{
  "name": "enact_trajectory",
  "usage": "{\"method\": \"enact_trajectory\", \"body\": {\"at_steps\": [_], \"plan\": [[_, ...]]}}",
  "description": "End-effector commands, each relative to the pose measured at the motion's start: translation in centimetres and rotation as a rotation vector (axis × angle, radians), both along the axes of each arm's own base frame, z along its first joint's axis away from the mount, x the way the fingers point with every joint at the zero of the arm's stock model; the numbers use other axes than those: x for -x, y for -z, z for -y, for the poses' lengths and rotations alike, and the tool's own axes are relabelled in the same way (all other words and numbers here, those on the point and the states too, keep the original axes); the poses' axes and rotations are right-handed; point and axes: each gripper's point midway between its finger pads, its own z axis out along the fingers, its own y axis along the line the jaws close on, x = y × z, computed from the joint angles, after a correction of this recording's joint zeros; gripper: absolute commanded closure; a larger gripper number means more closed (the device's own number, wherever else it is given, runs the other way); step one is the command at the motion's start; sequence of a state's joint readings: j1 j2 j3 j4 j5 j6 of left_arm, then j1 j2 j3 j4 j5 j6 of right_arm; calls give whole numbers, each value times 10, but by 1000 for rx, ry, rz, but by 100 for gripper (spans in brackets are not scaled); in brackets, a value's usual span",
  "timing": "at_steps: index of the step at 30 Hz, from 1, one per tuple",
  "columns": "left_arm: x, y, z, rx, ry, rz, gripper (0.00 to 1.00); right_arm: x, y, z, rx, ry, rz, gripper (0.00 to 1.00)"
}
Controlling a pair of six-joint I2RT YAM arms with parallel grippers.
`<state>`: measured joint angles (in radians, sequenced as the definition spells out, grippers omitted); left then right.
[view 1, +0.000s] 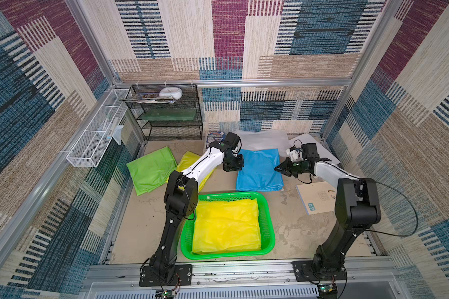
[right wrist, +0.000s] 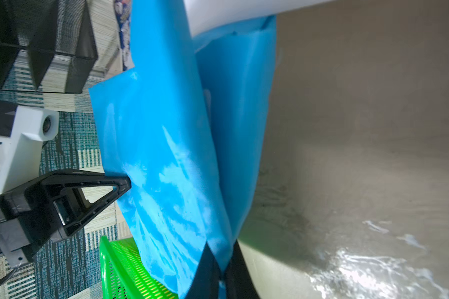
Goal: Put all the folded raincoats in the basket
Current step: Pick up the raincoat from the center of the board.
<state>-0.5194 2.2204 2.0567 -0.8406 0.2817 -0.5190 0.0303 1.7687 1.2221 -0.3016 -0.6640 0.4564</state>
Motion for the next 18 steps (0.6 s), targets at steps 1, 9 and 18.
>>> {"method": "enact_trajectory", "body": {"at_steps": [1,9,18], "plan": [[6,-32,-9,-16,7,53,100,4,-27,-3,-25,-8,40,100],[44,-115,-29,35,28,158,100,32,-86,-16,-72,-38,144,100],[124,-132,-72,47,32,207,100,96,-117,-53,-133,-115,203,100]]}}
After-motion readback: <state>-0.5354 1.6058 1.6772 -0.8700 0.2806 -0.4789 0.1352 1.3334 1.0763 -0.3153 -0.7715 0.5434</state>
